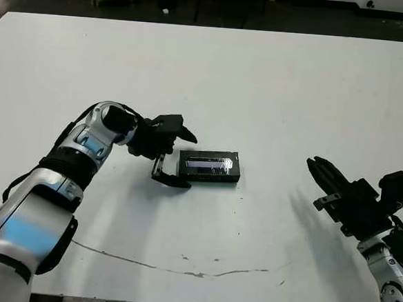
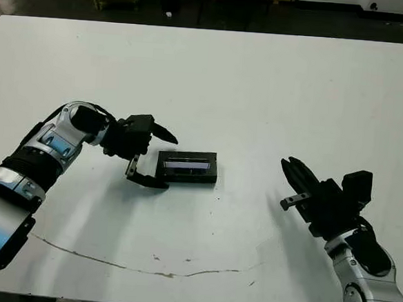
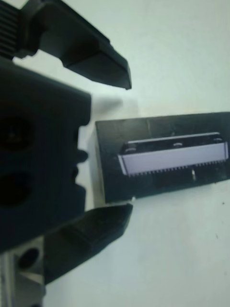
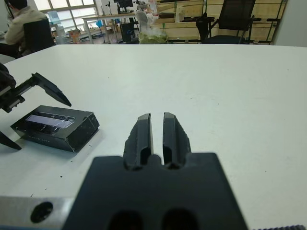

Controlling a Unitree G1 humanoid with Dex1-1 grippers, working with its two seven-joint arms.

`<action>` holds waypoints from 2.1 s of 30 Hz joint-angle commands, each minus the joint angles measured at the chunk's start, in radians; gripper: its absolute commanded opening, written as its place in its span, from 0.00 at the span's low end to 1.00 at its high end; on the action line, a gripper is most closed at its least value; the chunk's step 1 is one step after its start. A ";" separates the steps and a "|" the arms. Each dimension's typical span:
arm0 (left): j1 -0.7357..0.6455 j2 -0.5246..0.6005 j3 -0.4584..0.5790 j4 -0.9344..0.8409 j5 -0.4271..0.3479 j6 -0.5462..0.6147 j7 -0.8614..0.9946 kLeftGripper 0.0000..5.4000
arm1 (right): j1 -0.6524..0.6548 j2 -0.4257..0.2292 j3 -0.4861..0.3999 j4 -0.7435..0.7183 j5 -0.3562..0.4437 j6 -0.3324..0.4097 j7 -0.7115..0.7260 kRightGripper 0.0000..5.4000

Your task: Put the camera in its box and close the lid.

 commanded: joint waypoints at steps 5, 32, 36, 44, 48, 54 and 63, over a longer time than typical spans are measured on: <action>0.065 0.025 0.054 -0.071 -0.052 0.013 -0.037 0.99 | 0.017 -0.003 0.006 -0.002 -0.001 0.030 -0.010 0.00; 0.420 -0.114 0.321 -0.743 -0.330 0.388 0.549 0.88 | 0.015 0.002 0.012 0.027 -0.003 0.000 0.004 0.00; 0.479 -0.188 0.283 -0.792 -0.259 0.361 0.732 0.70 | 0.019 -0.009 0.015 0.007 -0.016 0.004 -0.009 0.00; 0.504 -0.228 0.176 -0.833 -0.177 0.435 0.849 0.33 | 0.023 -0.005 0.012 -0.003 -0.019 0.008 -0.021 0.00; 0.500 -0.245 0.139 -0.838 -0.161 0.519 0.886 0.14 | 0.023 -0.007 0.011 -0.017 -0.006 0.018 -0.020 0.00; 0.500 -0.224 0.092 -0.846 -0.137 0.603 0.889 0.00 | 0.019 -0.008 0.010 0.006 -0.014 -0.001 -0.015 0.00; 0.524 -0.171 0.027 -0.880 -0.080 0.704 0.886 0.00 | 0.013 0.001 0.011 0.031 -0.017 -0.040 0.009 0.00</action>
